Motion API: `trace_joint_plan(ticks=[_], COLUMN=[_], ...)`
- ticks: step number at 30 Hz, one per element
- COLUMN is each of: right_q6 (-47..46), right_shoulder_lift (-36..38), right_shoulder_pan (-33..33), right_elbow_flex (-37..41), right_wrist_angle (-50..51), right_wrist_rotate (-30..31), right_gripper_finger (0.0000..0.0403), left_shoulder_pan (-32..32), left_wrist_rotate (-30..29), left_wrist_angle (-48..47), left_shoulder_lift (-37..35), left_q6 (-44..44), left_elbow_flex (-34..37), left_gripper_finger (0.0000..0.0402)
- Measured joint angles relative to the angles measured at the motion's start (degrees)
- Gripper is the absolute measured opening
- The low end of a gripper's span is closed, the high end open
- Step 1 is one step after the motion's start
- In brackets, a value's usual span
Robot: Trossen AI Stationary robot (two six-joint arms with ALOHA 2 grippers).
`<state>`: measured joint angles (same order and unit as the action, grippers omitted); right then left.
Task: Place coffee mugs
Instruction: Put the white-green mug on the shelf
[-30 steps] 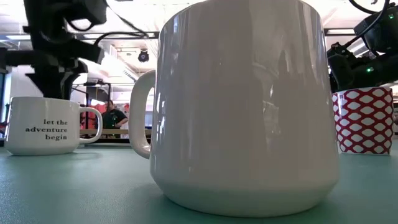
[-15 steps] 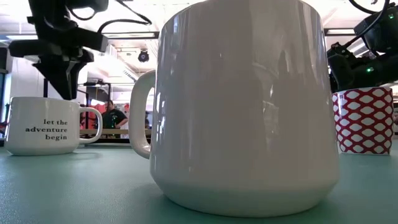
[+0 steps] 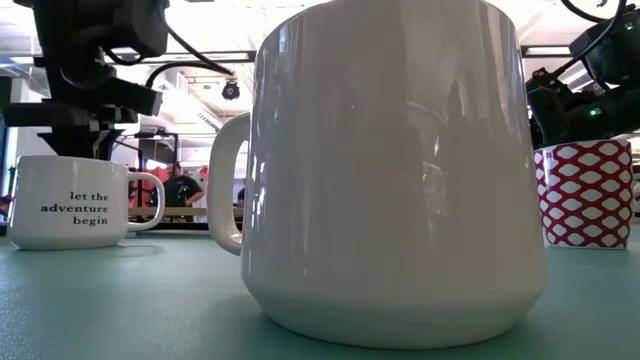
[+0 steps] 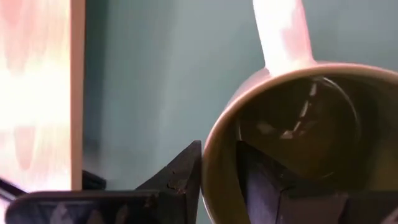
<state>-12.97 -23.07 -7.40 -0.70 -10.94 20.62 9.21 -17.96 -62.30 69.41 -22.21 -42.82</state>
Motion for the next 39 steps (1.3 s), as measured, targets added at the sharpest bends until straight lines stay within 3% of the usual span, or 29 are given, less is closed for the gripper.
trace_joint_plan(ticks=[8,17,33,39], right_q6=[-0.01,0.03,-0.01,0.04], right_shoulder_lift=[0.0,0.0,0.0,0.0], right_shoulder_pan=[0.0,-0.01,0.0,0.0], right_elbow_flex=[-0.01,0.0,-0.01,0.01], right_wrist_angle=[0.0,0.0,-0.01,-0.02], right_wrist_rotate=[0.0,0.0,0.0,0.0], right_gripper_finger=[0.0128,0.0128,0.0128,0.0128], left_shoulder_pan=[-0.4,-4.79,-27.57,-37.53], left_wrist_rotate=[1.95,3.95,3.98,4.72], left_wrist_angle=[0.72,0.83,-0.6,-1.7], left_shoulder_lift=[-0.18,-0.02,-0.12,-0.13], left_q6=[0.71,0.23,10.64,14.67], left_elbow_flex=[-1.43,-6.37,-18.4,-19.72], left_gripper_finger=[0.0012,0.0005,0.0005,0.0005])
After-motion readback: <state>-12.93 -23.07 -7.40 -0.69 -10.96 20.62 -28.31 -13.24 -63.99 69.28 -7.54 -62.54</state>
